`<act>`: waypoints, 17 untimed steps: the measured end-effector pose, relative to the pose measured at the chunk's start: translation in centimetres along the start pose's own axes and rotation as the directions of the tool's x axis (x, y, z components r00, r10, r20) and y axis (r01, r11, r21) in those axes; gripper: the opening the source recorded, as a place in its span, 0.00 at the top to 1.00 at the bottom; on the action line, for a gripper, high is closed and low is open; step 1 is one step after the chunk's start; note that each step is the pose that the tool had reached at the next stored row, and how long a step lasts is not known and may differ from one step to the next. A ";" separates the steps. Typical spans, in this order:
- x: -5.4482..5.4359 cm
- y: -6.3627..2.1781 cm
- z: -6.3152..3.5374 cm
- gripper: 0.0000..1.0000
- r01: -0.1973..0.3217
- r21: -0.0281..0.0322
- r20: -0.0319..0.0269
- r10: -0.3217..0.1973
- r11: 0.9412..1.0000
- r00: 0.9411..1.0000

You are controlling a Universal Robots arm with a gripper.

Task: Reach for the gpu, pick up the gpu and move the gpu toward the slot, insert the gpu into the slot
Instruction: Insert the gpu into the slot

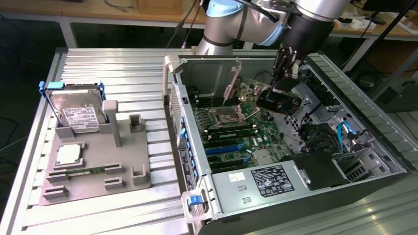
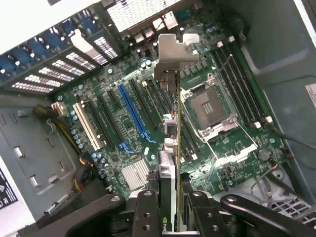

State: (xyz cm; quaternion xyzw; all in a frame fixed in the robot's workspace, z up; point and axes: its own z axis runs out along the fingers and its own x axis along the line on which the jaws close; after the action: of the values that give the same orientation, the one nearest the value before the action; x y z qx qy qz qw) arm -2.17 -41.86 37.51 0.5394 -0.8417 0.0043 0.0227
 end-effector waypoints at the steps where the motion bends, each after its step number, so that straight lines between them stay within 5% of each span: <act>1: 0.0 0.00 0.25 0.73 0.036 0.002 -0.001 -0.036 0.999 0.999; 7: 0.0 -0.02 1.05 0.73 0.163 0.006 -0.002 -0.163 0.987 0.987; 9: 0.0 -0.01 1.11 0.73 0.199 0.005 0.006 -0.199 0.980 0.980; 14: -0.1 -0.02 1.24 0.73 0.270 0.001 0.041 -0.269 0.963 0.962; 17: 0.0 0.23 1.65 0.73 0.297 0.001 0.041 -0.297 0.955 0.954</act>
State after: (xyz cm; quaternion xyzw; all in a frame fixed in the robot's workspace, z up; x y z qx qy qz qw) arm -2.45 -41.85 35.86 0.6595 -0.7516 -0.0121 0.0074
